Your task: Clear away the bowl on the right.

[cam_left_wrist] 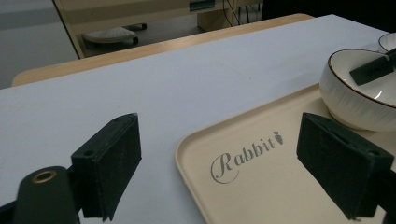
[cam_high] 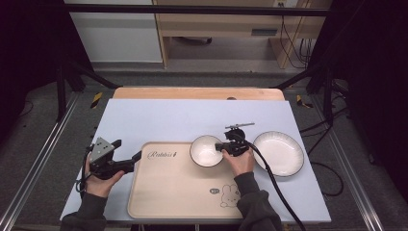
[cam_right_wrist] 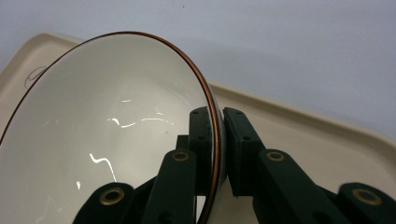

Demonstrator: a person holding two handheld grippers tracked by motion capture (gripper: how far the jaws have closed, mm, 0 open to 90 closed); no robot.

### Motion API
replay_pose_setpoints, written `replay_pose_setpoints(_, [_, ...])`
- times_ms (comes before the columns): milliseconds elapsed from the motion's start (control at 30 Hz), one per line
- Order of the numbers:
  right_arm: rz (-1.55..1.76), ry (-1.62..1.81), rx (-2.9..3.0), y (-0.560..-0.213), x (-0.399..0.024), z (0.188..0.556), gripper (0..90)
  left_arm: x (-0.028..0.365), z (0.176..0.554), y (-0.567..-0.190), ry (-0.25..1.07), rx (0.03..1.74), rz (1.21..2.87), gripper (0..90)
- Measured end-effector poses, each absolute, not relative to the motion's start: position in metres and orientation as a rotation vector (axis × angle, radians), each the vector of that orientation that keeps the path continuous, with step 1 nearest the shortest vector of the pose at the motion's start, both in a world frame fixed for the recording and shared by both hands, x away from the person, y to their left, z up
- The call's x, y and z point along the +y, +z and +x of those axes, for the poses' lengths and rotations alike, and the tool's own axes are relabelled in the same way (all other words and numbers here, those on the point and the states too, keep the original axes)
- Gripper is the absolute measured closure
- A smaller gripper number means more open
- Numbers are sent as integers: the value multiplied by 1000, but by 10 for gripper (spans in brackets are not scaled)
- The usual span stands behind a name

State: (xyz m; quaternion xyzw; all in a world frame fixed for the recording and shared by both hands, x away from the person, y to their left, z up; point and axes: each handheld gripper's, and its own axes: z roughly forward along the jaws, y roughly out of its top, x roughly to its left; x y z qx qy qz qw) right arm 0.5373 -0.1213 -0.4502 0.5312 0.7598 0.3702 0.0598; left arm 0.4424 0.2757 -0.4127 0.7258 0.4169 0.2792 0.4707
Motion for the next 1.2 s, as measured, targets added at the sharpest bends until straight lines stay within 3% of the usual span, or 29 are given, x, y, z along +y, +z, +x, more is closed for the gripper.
replay_pose_setpoints(600, [1572,1112,2288,-452,-119,538,804,276,442,-413,684,1022,1780,134])
replay_pose_setpoints(700, [1552,1105,2266,-450,-119,536,764,276,442,-413,683,1022,1779,135])
replay_pose_setpoints(833, [1487,1094,2219,-443,-120,532,631,276,442,-413,684,1021,1778,134])
replay_pose_setpoints(1100, [1394,1125,2150,-433,-123,526,447,275,442,-413,684,1022,1780,134])
replay_pose_setpoints(1200, [1367,1132,2129,-430,-124,524,411,276,442,-413,684,1022,1779,134])
